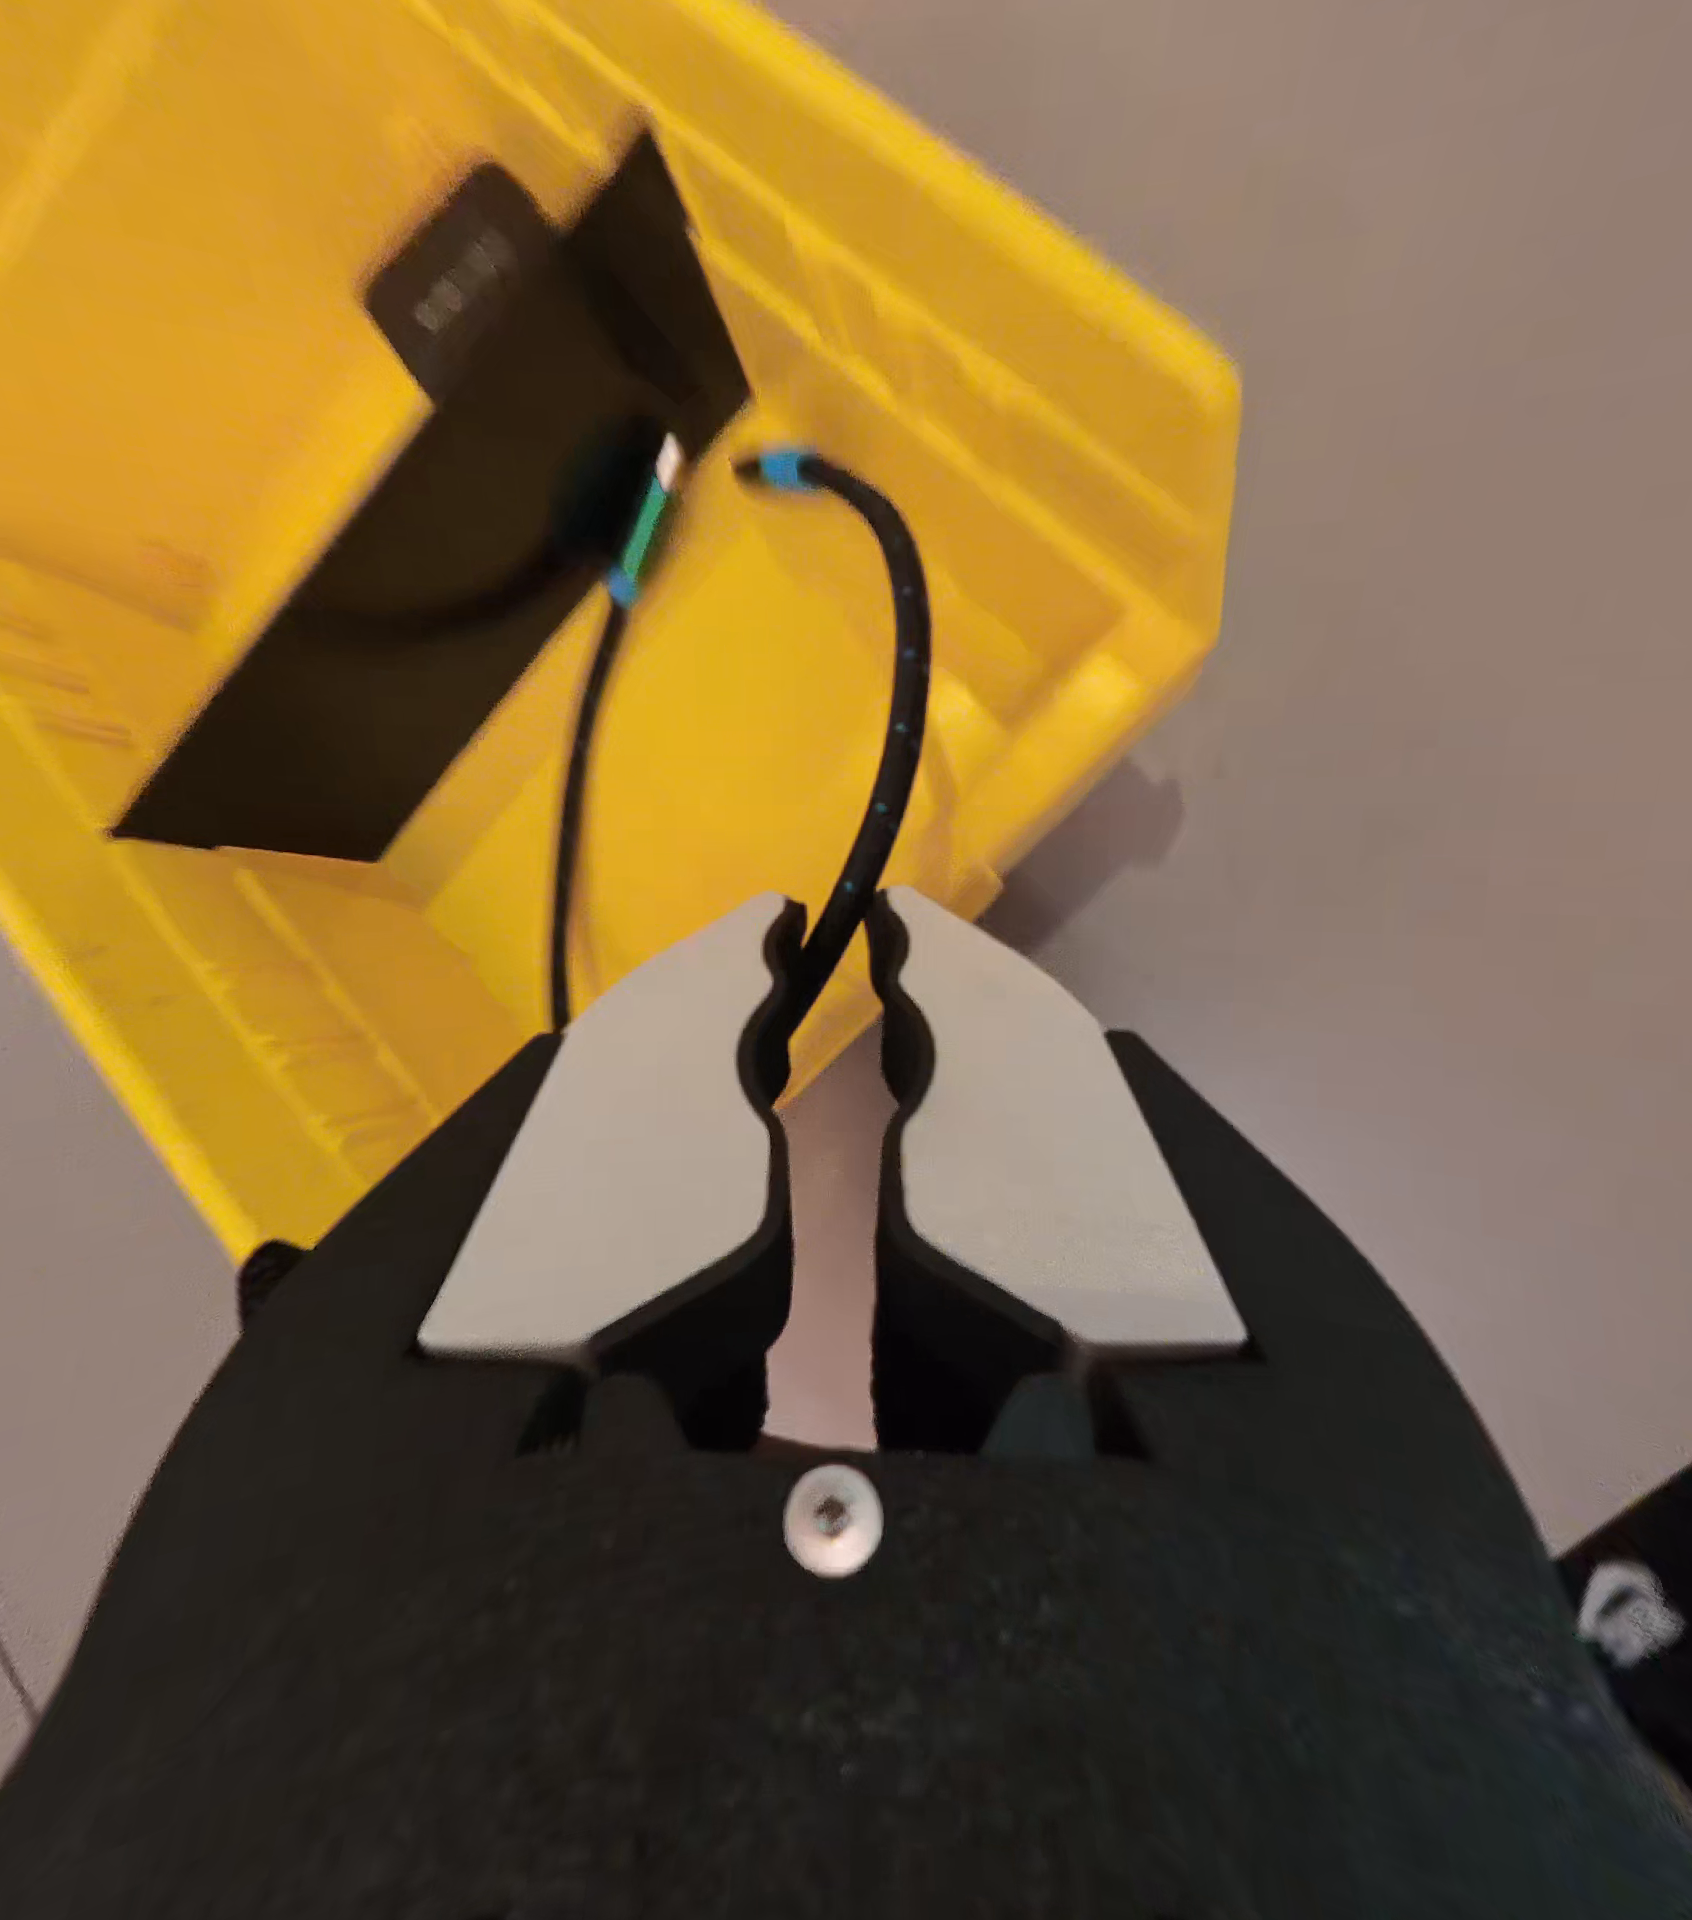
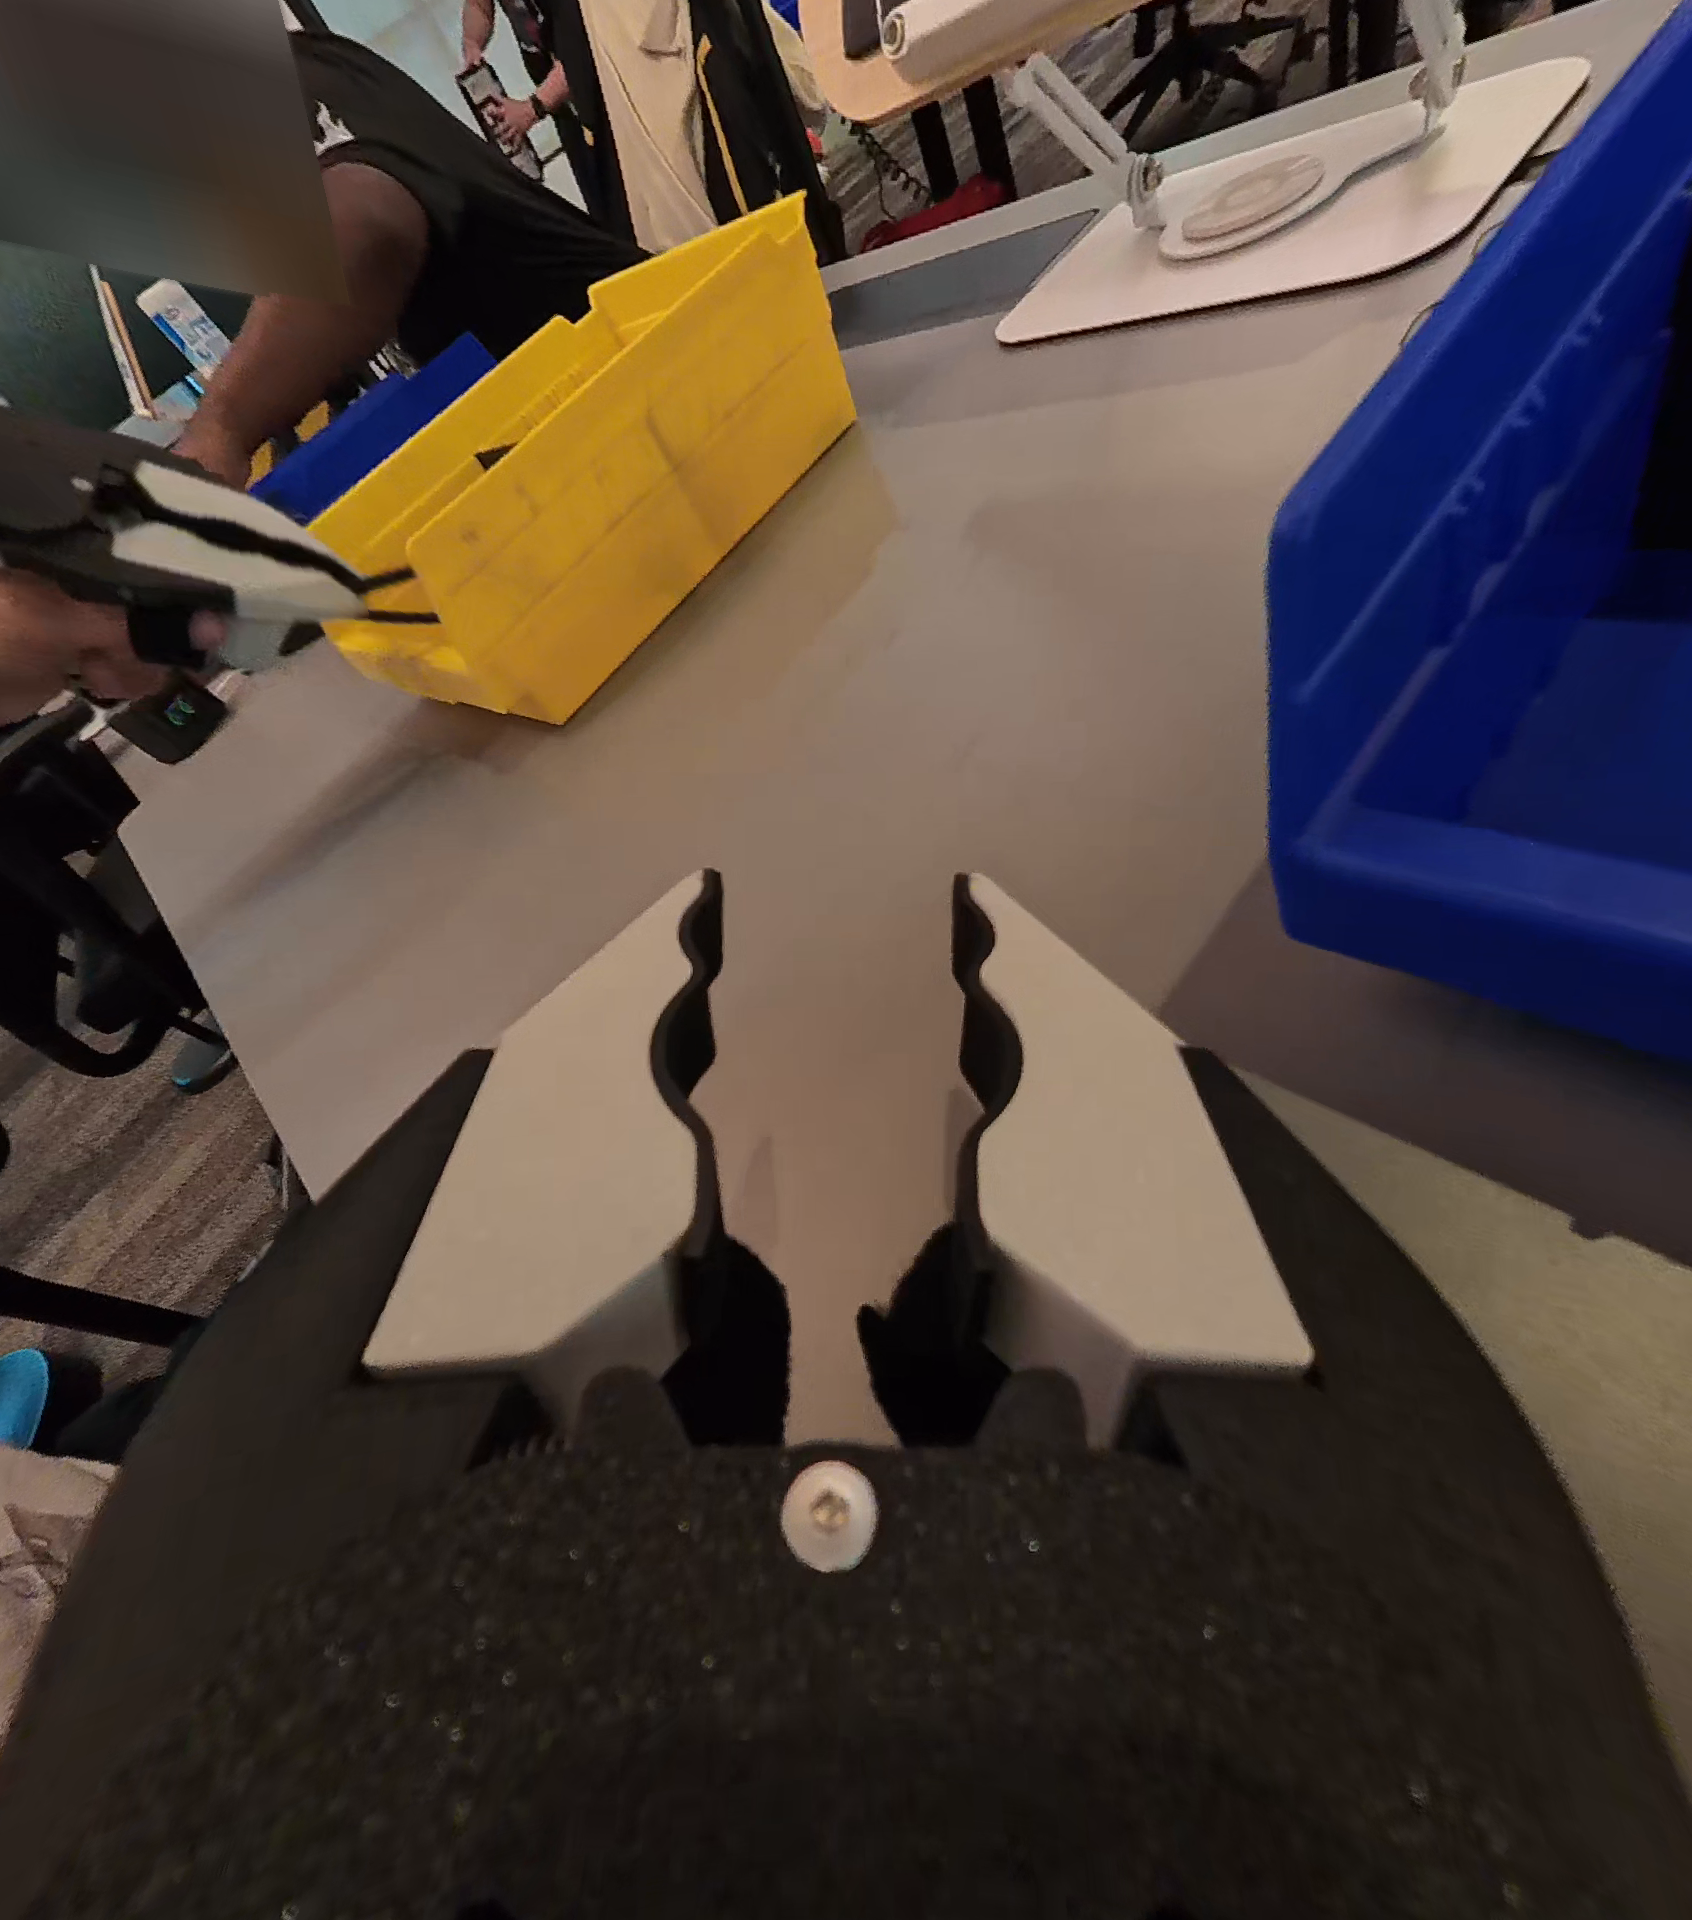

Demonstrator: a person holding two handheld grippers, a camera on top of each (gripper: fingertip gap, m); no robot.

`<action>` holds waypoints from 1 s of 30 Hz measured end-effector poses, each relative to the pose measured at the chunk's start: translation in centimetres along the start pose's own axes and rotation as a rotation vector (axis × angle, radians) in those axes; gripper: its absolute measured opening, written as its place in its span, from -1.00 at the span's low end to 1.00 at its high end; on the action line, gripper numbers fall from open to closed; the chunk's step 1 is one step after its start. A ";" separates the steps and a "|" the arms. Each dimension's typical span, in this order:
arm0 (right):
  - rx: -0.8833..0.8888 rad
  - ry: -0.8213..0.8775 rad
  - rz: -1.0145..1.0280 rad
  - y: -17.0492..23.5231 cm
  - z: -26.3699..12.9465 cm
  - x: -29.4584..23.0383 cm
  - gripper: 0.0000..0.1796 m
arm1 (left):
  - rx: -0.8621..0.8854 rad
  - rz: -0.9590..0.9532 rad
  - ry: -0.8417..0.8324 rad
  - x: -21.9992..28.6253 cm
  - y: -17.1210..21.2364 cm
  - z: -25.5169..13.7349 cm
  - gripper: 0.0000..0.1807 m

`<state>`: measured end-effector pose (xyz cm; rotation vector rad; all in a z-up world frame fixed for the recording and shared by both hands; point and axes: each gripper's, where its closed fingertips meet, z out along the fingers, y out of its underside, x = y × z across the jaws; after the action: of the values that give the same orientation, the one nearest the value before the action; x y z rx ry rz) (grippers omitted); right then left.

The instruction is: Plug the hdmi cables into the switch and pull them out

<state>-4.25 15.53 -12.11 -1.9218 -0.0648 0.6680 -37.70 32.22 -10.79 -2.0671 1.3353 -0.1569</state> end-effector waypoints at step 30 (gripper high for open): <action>0.026 -0.093 0.077 -0.3 -1.7 -1.2 -0.52 | 0.172 -0.292 0.552 35.0 -16.1 8.9 -0.82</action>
<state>-4.37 13.85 -10.87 -1.8747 -0.0406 0.8065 -4.97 10.83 -16.79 -2.1383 1.2515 -0.9939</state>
